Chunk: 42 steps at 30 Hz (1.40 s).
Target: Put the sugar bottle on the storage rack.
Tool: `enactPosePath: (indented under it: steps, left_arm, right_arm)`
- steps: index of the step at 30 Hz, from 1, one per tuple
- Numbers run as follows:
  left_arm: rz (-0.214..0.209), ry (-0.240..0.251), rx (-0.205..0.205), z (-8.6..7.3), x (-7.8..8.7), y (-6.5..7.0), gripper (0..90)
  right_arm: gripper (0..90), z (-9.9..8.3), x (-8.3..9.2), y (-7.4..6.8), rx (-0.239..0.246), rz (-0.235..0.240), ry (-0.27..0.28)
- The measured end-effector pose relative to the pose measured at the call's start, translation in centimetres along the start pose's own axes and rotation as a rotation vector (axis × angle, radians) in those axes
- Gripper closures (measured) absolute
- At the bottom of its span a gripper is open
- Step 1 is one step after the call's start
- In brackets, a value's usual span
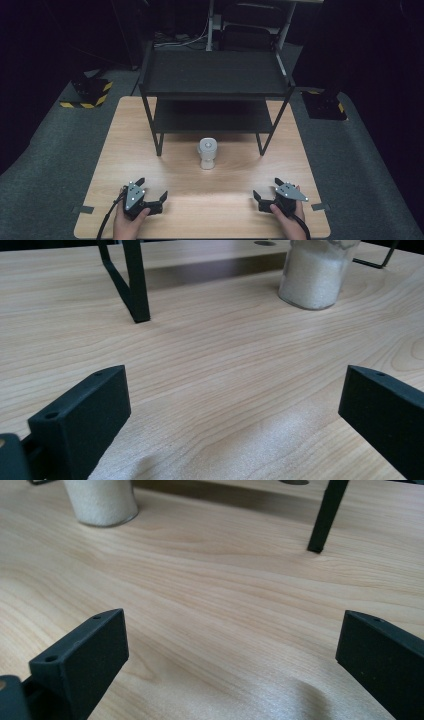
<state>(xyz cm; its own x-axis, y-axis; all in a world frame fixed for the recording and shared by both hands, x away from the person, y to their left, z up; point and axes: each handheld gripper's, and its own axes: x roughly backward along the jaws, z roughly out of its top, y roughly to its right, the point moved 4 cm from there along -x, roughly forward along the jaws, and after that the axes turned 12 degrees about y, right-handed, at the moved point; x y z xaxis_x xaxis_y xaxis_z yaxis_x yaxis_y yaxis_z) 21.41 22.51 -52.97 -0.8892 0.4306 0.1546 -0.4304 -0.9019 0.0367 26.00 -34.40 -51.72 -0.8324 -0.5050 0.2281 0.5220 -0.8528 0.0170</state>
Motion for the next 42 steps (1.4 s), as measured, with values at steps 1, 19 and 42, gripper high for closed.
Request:
enactPosePath:
  steps: [1,19,42]
  left_arm:
    - [0.001,0.0,-0.001,0.0,0.0,0.0,0.5]
    - [0.001,-0.001,-0.006,0.0,0.1,0.2,0.5]
    - [0.028,0.168,-0.032,5.0,-1.0,2.6,0.5]
  right_arm:
    - [0.1,0.0,0.0,0.1,-0.008,0.001,0.0]
    - [0.2,0.0,-0.1,0.4,-0.003,0.02,-0.001]
    - [0.1,-0.1,0.1,0.4,0.001,0.03,0.011]
